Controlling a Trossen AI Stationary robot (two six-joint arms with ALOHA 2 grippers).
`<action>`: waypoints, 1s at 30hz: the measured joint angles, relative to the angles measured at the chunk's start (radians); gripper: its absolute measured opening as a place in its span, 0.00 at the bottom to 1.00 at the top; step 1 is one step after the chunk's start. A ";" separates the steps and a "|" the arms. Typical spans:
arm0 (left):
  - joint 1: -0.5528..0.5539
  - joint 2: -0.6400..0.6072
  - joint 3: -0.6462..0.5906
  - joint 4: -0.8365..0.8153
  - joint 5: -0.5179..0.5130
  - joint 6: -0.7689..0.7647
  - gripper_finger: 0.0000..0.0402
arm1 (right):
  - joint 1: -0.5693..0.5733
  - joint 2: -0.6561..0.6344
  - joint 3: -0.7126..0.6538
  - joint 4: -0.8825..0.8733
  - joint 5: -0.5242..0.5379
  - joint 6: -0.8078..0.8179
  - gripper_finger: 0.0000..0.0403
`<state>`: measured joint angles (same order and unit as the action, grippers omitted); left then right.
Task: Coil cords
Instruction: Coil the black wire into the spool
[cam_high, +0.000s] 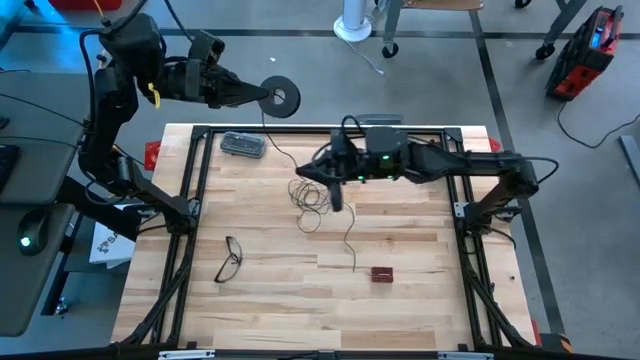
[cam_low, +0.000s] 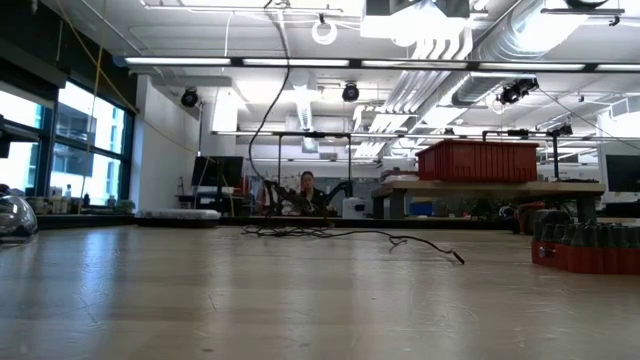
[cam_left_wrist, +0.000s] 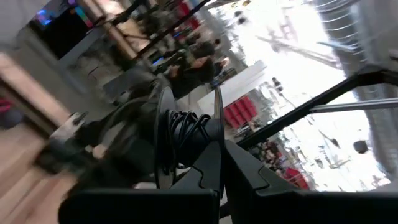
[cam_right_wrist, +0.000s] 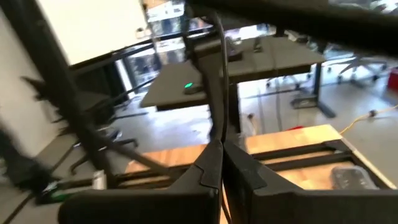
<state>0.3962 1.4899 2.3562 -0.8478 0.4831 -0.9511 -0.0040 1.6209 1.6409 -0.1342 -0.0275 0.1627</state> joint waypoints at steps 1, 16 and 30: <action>0.000 0.000 0.000 -0.024 -0.006 0.003 0.00 | 0.000 -0.019 0.000 -0.029 -0.015 0.005 0.00; -0.022 -0.014 0.000 -0.219 -0.047 -0.056 0.00 | 0.064 -0.258 0.000 -0.411 0.104 -0.040 0.00; -0.225 0.087 0.000 -0.262 0.024 -0.181 0.00 | 0.035 -0.283 0.000 -0.334 0.097 -0.106 0.00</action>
<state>0.1709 1.5766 2.3562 -1.1095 0.5067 -1.1316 0.0307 1.3380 1.6413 -0.4679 0.0693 0.0565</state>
